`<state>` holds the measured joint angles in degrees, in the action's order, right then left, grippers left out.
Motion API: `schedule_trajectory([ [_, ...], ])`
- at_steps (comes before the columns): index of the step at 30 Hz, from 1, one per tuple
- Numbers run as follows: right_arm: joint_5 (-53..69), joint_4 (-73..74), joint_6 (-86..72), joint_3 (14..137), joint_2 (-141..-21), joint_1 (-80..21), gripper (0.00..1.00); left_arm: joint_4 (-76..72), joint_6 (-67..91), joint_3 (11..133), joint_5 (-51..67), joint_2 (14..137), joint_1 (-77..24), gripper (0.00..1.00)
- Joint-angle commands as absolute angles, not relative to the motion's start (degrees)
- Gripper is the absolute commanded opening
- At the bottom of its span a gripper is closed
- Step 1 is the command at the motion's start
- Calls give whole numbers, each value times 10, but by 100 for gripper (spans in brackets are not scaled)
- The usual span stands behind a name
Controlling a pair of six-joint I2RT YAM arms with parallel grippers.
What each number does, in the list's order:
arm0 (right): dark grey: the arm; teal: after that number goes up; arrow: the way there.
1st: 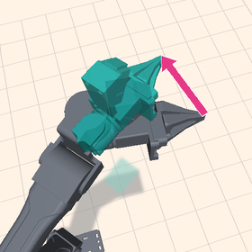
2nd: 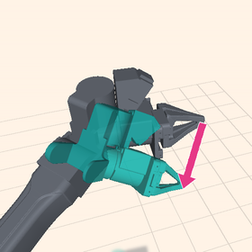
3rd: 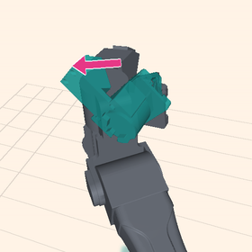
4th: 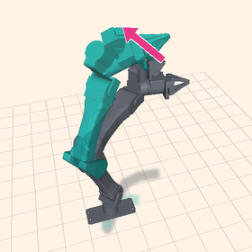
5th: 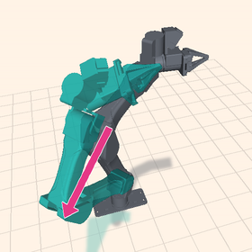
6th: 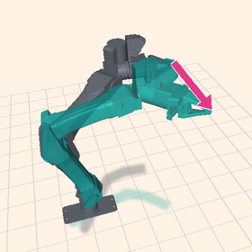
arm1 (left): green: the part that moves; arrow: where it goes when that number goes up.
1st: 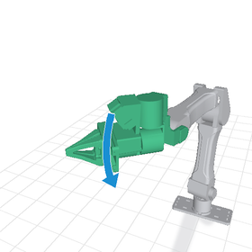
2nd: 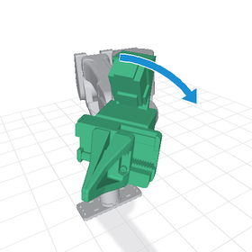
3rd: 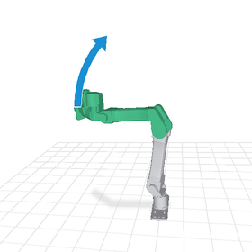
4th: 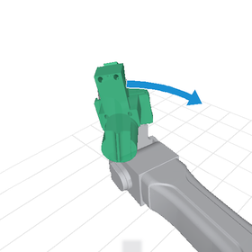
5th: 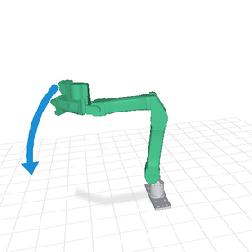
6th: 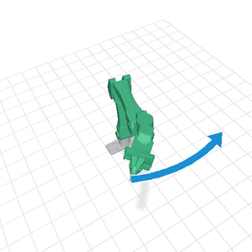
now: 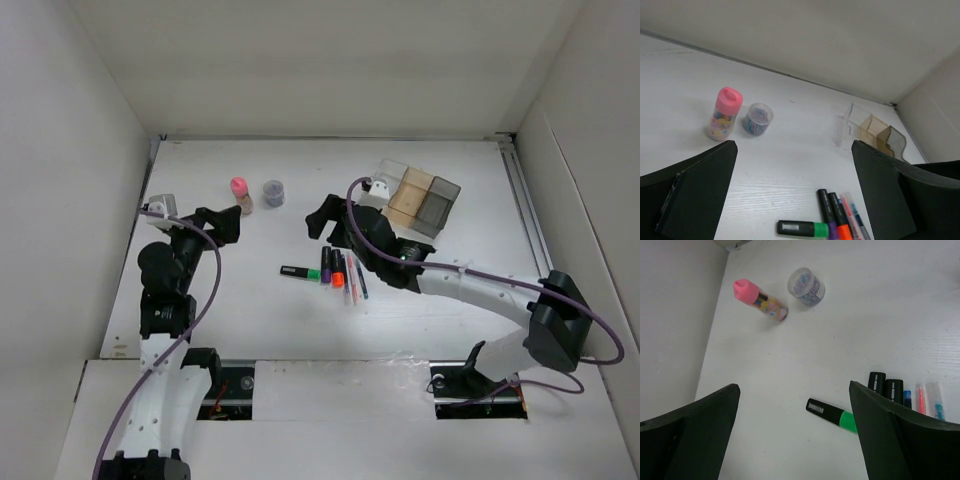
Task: Sort the stationery into containers
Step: Pick up the stationery from the center of the board.
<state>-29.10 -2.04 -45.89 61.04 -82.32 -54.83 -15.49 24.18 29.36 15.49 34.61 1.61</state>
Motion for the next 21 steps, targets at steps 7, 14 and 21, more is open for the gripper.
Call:
schedule_trajectory([
  [7, -266, -46, -449, 643, -877, -536, 43, -140, 351, 322, 320, 298, 17, 99],
  [14, -226, -40, -444, 629, -839, -536, 0, -195, 530, 186, 307, 235, -15, 99],
  [21, -166, -5, -428, 741, -917, -507, 26, -4, 366, 320, 184, 280, -35, 99],
])
